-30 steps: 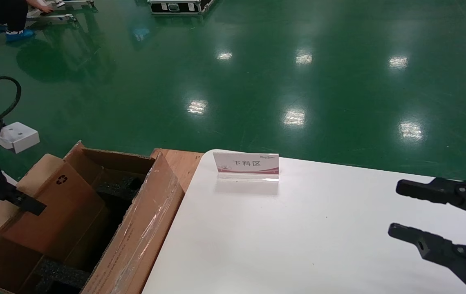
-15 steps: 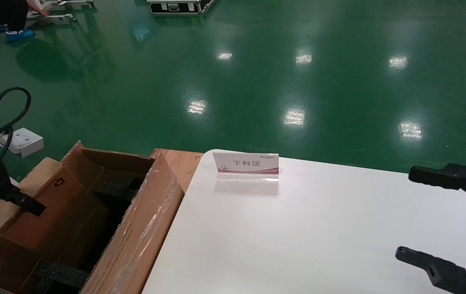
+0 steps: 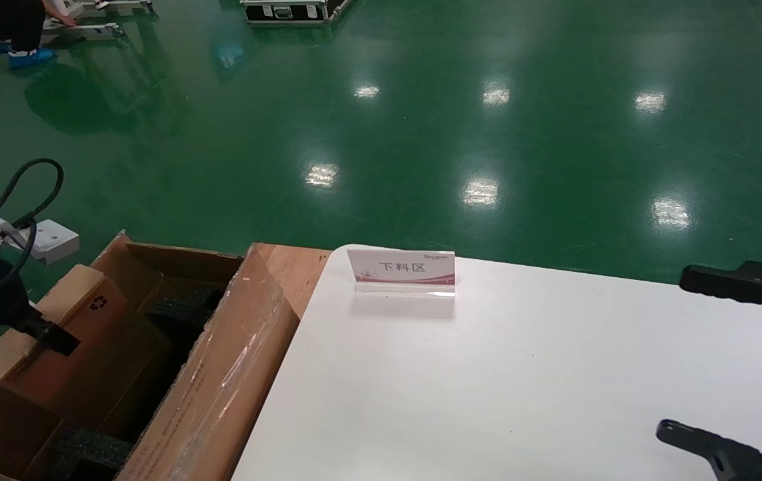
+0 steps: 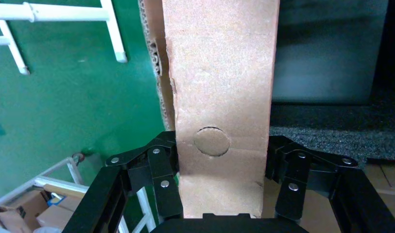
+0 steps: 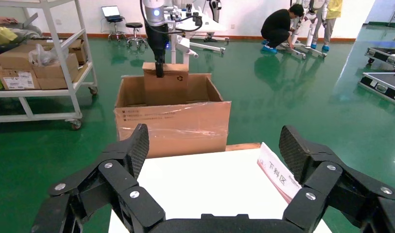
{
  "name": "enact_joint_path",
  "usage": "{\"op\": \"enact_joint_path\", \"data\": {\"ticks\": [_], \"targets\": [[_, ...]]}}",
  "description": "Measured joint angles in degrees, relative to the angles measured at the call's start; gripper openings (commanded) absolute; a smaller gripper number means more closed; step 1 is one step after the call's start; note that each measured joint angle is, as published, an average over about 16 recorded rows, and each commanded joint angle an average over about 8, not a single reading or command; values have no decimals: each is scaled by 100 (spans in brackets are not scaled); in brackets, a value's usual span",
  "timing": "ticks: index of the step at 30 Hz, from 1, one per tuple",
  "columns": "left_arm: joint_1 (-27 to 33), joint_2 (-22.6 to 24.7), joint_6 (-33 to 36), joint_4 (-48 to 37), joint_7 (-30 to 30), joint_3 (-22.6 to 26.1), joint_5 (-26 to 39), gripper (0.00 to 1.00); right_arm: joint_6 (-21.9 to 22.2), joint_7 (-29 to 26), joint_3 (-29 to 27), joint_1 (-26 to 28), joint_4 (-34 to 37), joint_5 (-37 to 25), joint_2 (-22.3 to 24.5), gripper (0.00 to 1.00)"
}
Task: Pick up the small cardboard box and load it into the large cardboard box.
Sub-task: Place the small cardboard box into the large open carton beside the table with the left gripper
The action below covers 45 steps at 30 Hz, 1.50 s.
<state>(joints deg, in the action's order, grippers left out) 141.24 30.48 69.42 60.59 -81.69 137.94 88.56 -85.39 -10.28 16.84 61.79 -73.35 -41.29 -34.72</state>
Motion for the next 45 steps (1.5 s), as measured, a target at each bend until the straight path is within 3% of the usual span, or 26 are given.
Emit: {"op": "enact_joint_path", "data": {"ticks": [12, 20, 21, 45], "targets": [[-674, 222, -248, -740, 316, -45, -366, 0, 2, 2, 4, 1, 0, 3, 2, 100], [-946, 334, -236, -1117, 457, -68, -563, 97, 3, 3, 5, 0, 1, 4, 2, 100], [-962, 342, -230, -1143, 466, -69, -576, 100, 3, 3, 5, 0, 1, 4, 2, 100], [-955, 334, -209, -1141, 480, -64, -570, 100, 4, 3, 5, 0, 2, 5, 3, 100]]}}
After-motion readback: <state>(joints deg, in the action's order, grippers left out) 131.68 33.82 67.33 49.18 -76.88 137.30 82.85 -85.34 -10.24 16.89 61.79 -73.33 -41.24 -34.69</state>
